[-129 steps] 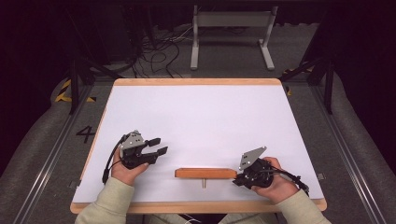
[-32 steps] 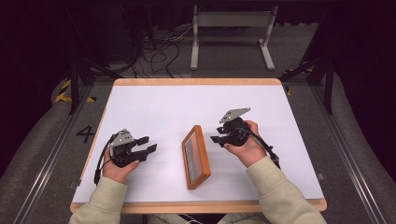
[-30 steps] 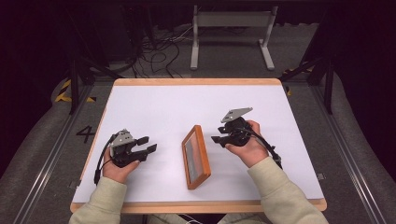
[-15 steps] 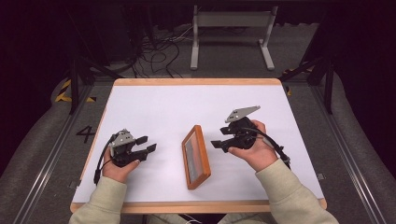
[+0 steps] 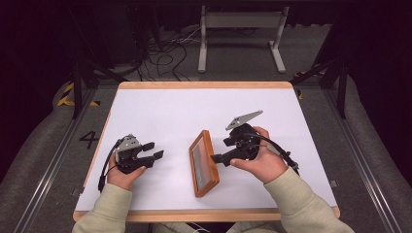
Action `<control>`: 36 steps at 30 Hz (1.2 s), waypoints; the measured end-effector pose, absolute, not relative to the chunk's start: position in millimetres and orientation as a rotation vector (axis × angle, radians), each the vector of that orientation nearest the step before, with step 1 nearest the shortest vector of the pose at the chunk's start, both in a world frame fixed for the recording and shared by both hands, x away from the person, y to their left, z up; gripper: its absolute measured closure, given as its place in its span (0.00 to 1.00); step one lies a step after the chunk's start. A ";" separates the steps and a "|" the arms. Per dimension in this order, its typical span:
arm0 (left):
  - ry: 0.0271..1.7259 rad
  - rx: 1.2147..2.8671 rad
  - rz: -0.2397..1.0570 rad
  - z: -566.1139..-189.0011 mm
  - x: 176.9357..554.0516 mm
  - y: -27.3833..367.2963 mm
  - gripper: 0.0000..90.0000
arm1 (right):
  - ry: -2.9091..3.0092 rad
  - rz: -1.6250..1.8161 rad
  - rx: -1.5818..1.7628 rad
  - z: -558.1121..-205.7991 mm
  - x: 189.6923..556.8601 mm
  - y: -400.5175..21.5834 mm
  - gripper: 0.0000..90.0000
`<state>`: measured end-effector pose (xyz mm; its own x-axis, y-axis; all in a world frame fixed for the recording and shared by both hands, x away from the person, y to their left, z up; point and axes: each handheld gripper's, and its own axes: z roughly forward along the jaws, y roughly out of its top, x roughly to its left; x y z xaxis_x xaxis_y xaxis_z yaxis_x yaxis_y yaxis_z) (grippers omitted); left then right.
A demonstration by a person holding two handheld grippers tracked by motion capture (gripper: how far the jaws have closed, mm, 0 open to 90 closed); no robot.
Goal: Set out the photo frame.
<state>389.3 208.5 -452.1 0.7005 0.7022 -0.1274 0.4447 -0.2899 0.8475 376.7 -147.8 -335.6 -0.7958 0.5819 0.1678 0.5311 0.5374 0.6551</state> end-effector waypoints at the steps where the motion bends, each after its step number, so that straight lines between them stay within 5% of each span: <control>1: 0.887 1.937 0.333 -452.1 389.3 208.5 0.51 | 2.692 1.110 0.976 -335.6 376.7 -147.8 0.25; 19: 0.886 1.941 0.329 -452.6 389.4 208.1 0.50 | 2.751 1.051 1.132 -362.4 390.2 -116.1 0.26; 36: 0.876 1.950 0.336 -452.5 389.5 207.9 0.49 | 2.864 0.919 1.185 -380.9 392.6 -98.8 0.48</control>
<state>389.5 207.9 -452.5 0.7068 0.6976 -0.1177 0.4401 -0.3033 0.8452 392.6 -98.8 -380.9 -0.7277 0.6222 0.2885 0.6739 0.5706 0.4693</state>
